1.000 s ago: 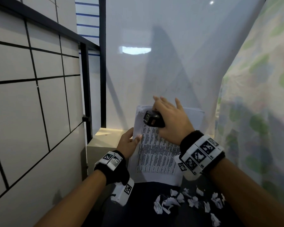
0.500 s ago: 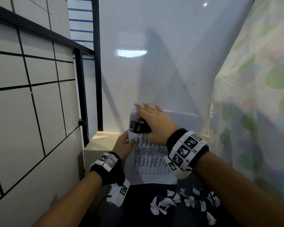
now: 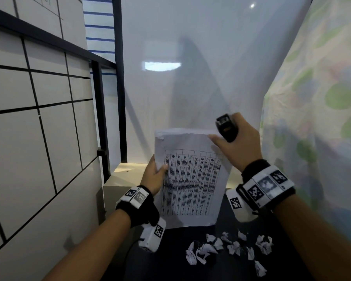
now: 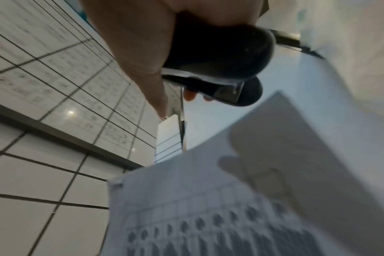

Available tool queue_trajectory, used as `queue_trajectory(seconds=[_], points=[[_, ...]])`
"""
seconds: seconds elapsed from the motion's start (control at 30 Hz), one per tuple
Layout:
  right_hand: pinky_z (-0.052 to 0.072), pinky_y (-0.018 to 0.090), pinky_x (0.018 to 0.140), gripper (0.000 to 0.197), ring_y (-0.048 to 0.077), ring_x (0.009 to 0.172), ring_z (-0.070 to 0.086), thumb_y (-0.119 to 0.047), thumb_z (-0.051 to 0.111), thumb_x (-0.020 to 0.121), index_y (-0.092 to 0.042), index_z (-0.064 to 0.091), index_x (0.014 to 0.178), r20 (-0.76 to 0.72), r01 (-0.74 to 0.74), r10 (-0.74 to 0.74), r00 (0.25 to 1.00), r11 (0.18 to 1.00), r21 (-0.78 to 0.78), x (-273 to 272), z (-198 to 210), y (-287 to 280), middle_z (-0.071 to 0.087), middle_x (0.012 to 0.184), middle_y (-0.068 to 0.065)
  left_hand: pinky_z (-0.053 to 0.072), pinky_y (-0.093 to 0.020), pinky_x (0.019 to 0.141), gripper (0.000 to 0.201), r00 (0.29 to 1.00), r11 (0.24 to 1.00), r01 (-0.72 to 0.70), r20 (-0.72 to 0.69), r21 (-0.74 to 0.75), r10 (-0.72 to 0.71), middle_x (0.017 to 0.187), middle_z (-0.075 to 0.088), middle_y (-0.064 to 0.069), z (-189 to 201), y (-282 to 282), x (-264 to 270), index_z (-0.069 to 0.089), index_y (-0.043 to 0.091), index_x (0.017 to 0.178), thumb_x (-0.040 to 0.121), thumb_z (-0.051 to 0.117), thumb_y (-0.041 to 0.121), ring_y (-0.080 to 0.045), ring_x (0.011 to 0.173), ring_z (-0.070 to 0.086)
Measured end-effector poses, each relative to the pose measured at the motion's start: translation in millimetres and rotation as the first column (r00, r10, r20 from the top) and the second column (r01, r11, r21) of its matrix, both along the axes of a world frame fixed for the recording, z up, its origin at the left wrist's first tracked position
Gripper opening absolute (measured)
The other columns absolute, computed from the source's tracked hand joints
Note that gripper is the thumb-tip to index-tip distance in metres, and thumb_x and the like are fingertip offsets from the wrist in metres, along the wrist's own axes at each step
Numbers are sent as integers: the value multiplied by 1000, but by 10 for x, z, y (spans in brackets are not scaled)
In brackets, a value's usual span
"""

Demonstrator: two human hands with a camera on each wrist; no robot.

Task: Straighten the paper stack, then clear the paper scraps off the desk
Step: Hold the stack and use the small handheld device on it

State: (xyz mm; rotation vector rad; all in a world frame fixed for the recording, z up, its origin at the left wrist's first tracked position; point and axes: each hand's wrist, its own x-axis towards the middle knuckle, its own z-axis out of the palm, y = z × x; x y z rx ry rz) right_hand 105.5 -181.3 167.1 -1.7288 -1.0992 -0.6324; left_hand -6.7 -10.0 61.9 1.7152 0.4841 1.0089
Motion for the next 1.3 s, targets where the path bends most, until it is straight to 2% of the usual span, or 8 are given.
queue_trajectory(seconds=[0.1,0.3,0.4,0.5,0.6,0.8,0.93,1.3], points=[[50,20,71,51,20,86,60,-31,85,61,-4,61,97,-334,-34,33,942,999,3,291,-291,-107,62,99,5,41,-29,98,39,1000,999,1,7,-51,0,110,57,1,3,4,-28,41,8,135,97,43,2,-17,110,51],[58,50,70,35,30,73,66,-2,84,61,10,65,88,-814,-131,233,532,972,193,545,-972,19,69,88,28,35,-26,102,40,996,997,58,-61,-50,-61,128,54,-6,15,18,-50,37,7,137,97,44,6,-13,117,48],[51,33,57,25,25,63,57,1,81,65,-7,58,68,-862,34,199,467,970,242,617,-1073,164,63,75,18,29,-39,115,52,990,999,24,-135,-42,-30,145,42,-14,-36,63,-16,26,6,144,98,45,19,-24,134,40],[46,30,56,30,25,60,55,-4,82,66,-12,53,69,-865,125,218,452,944,304,674,-1098,291,60,76,18,27,-51,114,56,978,995,-91,-185,38,97,146,32,-29,-31,77,52,22,-2,144,98,43,23,-40,137,32],[48,33,66,31,28,70,59,-11,82,66,-8,56,82,-837,129,217,502,939,320,629,-1042,394,63,83,20,21,-33,119,53,973,967,-163,-132,195,191,148,34,-10,69,1,138,20,-1,146,100,38,18,-26,141,30],[52,38,73,28,26,71,58,-9,80,69,-14,52,73,-814,95,204,543,949,301,503,-1104,362,62,77,14,48,-44,82,14,968,952,-249,22,180,249,104,52,-17,-80,-63,133,32,18,103,96,43,13,-34,94,55],[46,34,75,35,21,71,51,-1,76,72,-18,47,69,-821,34,198,535,966,255,465,-1210,281,52,71,2,46,-20,66,12,985,980,-167,-12,110,170,95,54,-4,-236,-67,58,32,16,104,97,41,12,-11,77,53],[45,35,77,32,25,83,54,0,76,73,-3,52,94,-868,24,213,448,968,250,604,-1370,284,55,76,7,34,-27,96,28,996,996,-82,-17,37,83,118,51,-4,-403,31,-8,35,9,127,99,36,6,-17,112,47]])
